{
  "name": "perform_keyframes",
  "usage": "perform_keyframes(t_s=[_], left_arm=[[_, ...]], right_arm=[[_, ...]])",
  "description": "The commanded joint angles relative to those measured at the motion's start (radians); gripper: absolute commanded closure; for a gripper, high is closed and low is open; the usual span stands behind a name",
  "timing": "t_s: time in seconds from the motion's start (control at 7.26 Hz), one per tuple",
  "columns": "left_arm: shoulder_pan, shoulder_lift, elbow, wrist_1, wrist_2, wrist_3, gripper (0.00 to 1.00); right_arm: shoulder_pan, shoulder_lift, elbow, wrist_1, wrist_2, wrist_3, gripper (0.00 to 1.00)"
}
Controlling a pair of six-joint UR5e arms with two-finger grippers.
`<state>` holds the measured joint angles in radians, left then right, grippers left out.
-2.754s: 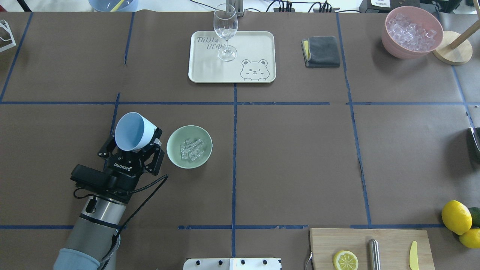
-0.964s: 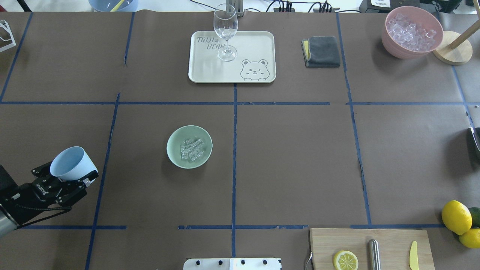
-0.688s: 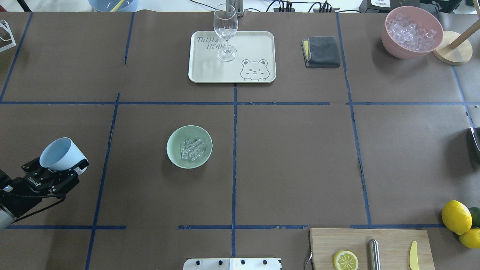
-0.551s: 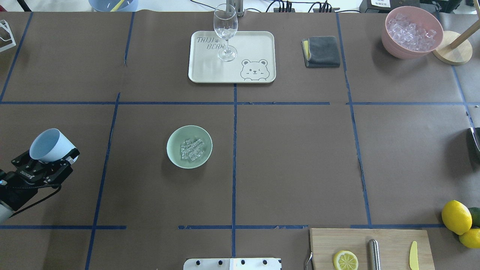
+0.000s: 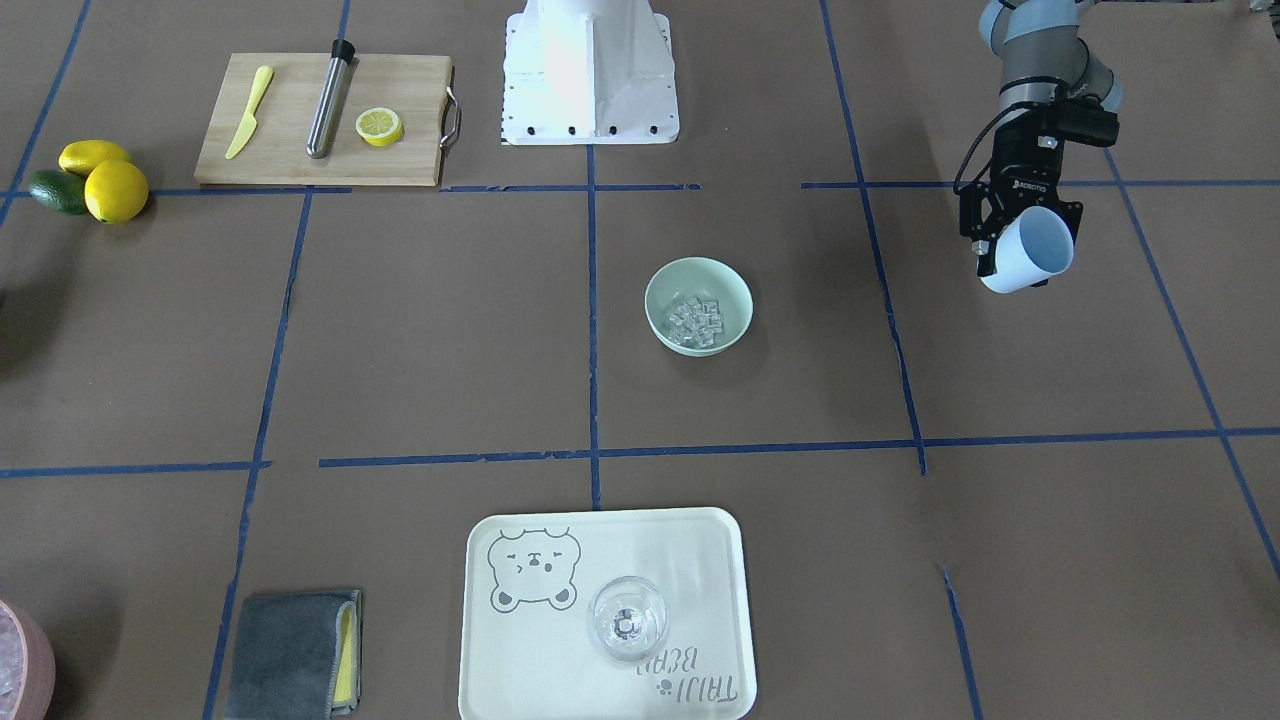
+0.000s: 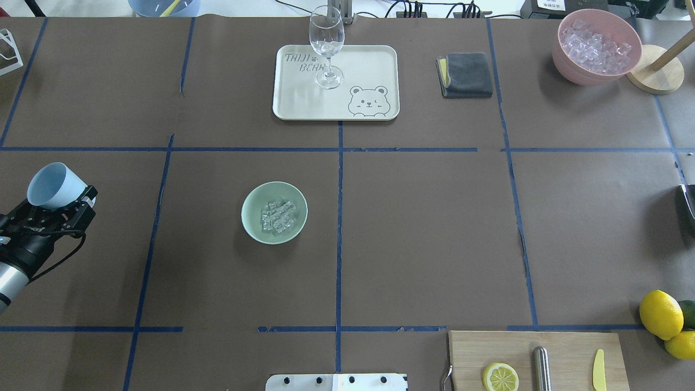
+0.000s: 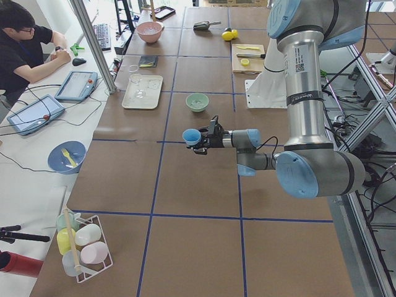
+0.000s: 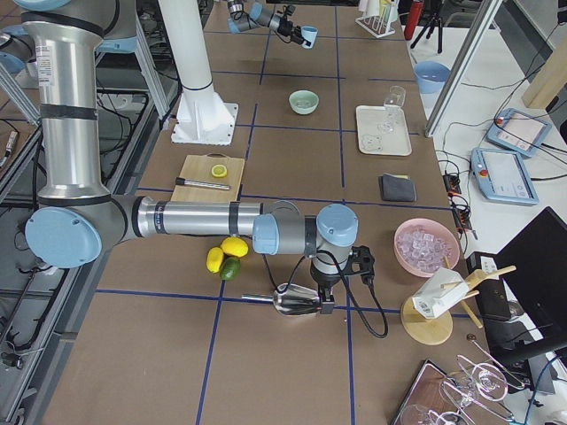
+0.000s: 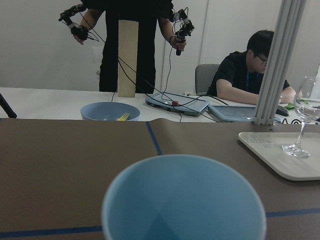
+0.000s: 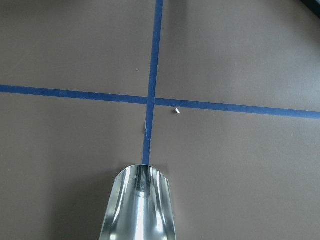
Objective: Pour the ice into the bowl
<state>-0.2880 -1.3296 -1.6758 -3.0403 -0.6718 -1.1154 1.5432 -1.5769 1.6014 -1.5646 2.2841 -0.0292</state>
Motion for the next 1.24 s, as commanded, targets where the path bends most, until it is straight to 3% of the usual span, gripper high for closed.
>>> perform_keyframes(t_s=[0.0, 0.41, 0.83, 1.1], left_arm=[[-0.016, -0.016, 0.026, 0.170, 0.007, -0.162, 1.00], [-0.013, -0.124, 0.220, 0.163, 0.080, -0.162, 1.00], [-0.011, -0.118, 0.264, 0.161, 0.101, -0.158, 0.99], [-0.008, -0.120, 0.271, 0.161, 0.101, -0.156, 0.90]], right_arm=[[0.000, 0.000, 0.000, 0.000, 0.000, 0.000, 0.00], [0.000, 0.000, 0.002, 0.000, 0.000, 0.000, 0.00], [0.003, 0.000, 0.002, 0.000, 0.000, 0.000, 0.00], [0.003, 0.002, 0.003, 0.000, 0.000, 0.000, 0.00]])
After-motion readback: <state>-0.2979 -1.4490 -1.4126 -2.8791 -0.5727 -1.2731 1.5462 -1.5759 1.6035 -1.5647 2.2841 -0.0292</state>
